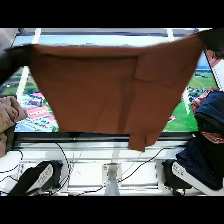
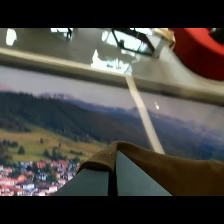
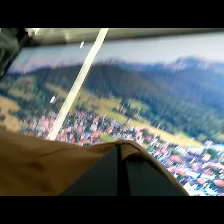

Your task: Fold the clothes and pants, and hang the long-sleeved shirts on hangers.

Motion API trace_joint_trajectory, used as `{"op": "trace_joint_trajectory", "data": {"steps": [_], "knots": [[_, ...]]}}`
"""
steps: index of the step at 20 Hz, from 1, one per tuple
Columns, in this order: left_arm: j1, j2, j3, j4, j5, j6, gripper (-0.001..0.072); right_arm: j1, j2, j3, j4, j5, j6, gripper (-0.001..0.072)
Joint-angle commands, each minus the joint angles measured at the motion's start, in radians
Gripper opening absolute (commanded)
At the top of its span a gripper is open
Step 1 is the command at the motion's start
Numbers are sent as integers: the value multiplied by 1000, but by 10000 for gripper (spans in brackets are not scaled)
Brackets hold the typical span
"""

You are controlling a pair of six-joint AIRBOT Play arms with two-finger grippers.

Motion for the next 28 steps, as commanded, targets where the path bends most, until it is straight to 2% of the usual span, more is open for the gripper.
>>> {"op": "trace_joint_trajectory", "data": {"steps": [1, 3, 6, 10, 11, 14, 17, 20, 22, 25, 26, 28], "knots": [[-96, -251, 0, -11, 134, 82, 15, 131, -213, 1, -54, -92, -38, 13], [-126, -327, 0, -11, 271, 94, 14, 167, -294, 1, -142, -213, -22, 13], [-135, -378, 0, -12, 391, 93, 15, 165, -379, 1, -160, -335, 44, 13], [-135, -407, 0, -11, 414, 93, 15, 165, -473, 1, -188, -396, 66, 13], [-135, -422, 0, -12, 412, 92, 14, 164, -499, 1, -216, -378, 111, 13], [-132, -455, 0, -11, 322, 5, 14, 157, -565, 0, -277, -265, 208, 13], [-118, -462, 0, -11, 247, -14, 13, 137, -577, 0, -318, -175, 217, 13], [-67, -462, 0, 7, 124, -90, 11, 101, -577, 0, -348, -98, 218, 12], [-28, -462, 0, 130, 27, -201, 11, 87, -577, 0, -350, -53, 217, 12], [-8, -462, 0, 468, -101, -428, 11, 92, -578, -1, -351, -27, 216, 13], [-14, -463, 0, 538, -137, -467, 11, 96, -578, -1, -351, -26, 216, 13], [-24, -466, 0, 566, -186, -468, 12, 103, -578, -1, -352, -9, 216, 13]]}}
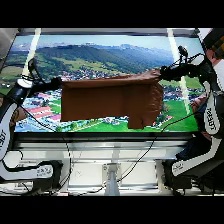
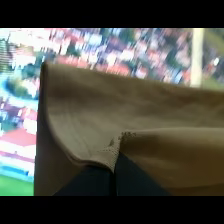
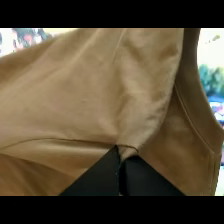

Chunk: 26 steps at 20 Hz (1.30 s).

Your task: Fold the clothes and pants, and hang the long-sleeved shirts on hangers.

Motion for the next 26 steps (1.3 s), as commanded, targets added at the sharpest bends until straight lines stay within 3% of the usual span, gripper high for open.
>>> {"op": "trace_joint_trajectory", "data": {"steps": [1, 12, 13, 14, 15, 16, 17, 22, 26], "knots": [[-3, -2, 0, 172, -114, -109, 12, 11, -1, 0, -11, 48, 2, 13], [-4, -67, 0, 172, -130, -108, 17, 35, -4, -144, -19, -39, 2, 20], [-4, -65, 2, 171, -127, -108, 71, 35, -4, -144, -18, -45, 2, 108], [-4, -61, 3, 171, -127, -106, 139, 35, -4, -142, -18, -43, 1, 306], [-4, -54, 3, 171, -127, -99, 356, 35, 0, -142, -17, -42, -4, 463], [-4, -42, 3, 172, -128, -97, 614, 35, 7, -142, -18, -34, -15, 466], [-4, -25, 3, 172, -129, -96, 713, 32, 19, -142, -21, -25, -17, 466], [32, 155, 3, 176, -157, 1, 711, -31, 121, -142, -101, 73, -17, 465], [143, 357, 3, 294, -334, 0, 704, -155, 245, -146, -256, 262, -52, 434]]}}
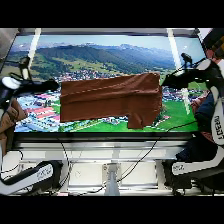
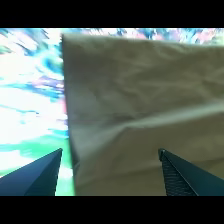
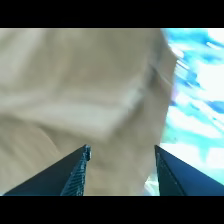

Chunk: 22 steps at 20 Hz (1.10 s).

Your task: Fold the clothes and pants, and hang the long-sleeved shirts on hangers.

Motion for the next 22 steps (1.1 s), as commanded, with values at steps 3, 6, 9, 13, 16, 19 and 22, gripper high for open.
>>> {"op": "trace_joint_trajectory", "data": {"steps": [3, 6, 9, 13, 16, 19, 22], "knots": [[195, 244, -13, 182, -281, 15, 704, -192, 206, -82, -75, 112, -20, 433], [327, 344, -131, 179, -305, 26, 649, -270, 360, -307, 25, 45, -58, 432], [328, 403, -315, 90, -254, 78, 650, -271, 457, -586, 156, 33, -204, 434], [325, 404, -447, 84, -252, 86, 646, -272, 477, -832, 316, -82, -290, 455], [325, 404, -458, 58, -251, 99, 645, -272, 476, -940, 443, -198, -321, 455], [325, 404, -458, -11, -236, 121, 644, -272, 452, -981, 498, -275, -328, 455], [325, 404, -458, -73, -204, 131, 644, -272, 384, -982, 589, -281, -374, 478]]}}
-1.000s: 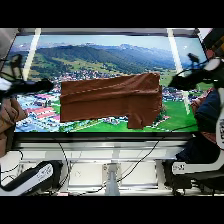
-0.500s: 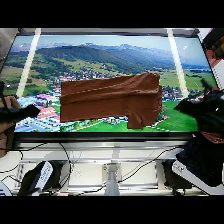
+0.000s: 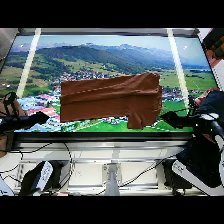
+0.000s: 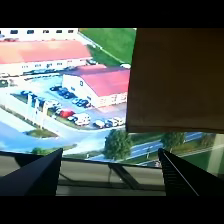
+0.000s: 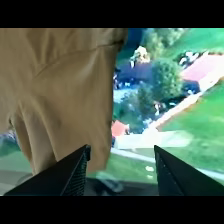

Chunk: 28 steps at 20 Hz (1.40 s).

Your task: Fold the clothes and pants, and hang the long-sleeved shirts on hangers.

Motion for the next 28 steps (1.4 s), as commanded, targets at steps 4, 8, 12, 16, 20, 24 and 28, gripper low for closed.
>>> {"op": "trace_joint_trajectory", "data": {"steps": [4, 8, 12, 16, 20, 24, 28], "knots": [[1, 0, -5, -71, 42, 14, 644, 0, -138, -26, 223, -37, -114, 482], [1, 0, -5, -72, 42, 14, 644, 35, -215, -26, 254, -33, -158, 482], [1, 0, -5, -72, 40, 10, 644, 151, -225, -24, 304, -80, -192, 450], [1, 0, -6, -71, 39, 10, 644, 161, -224, -23, 311, -76, -206, 442], [1, -1, -8, -72, 39, 10, 644, 161, -219, -15, 319, -69, -225, 374], [1, -1, -67, -98, 39, 9, 644, 161, -203, -15, 319, -59, -232, 371], [1, -1, -165, -251, 64, 11, 644, 161, -196, -15, 322, -52, -229, 14]]}}
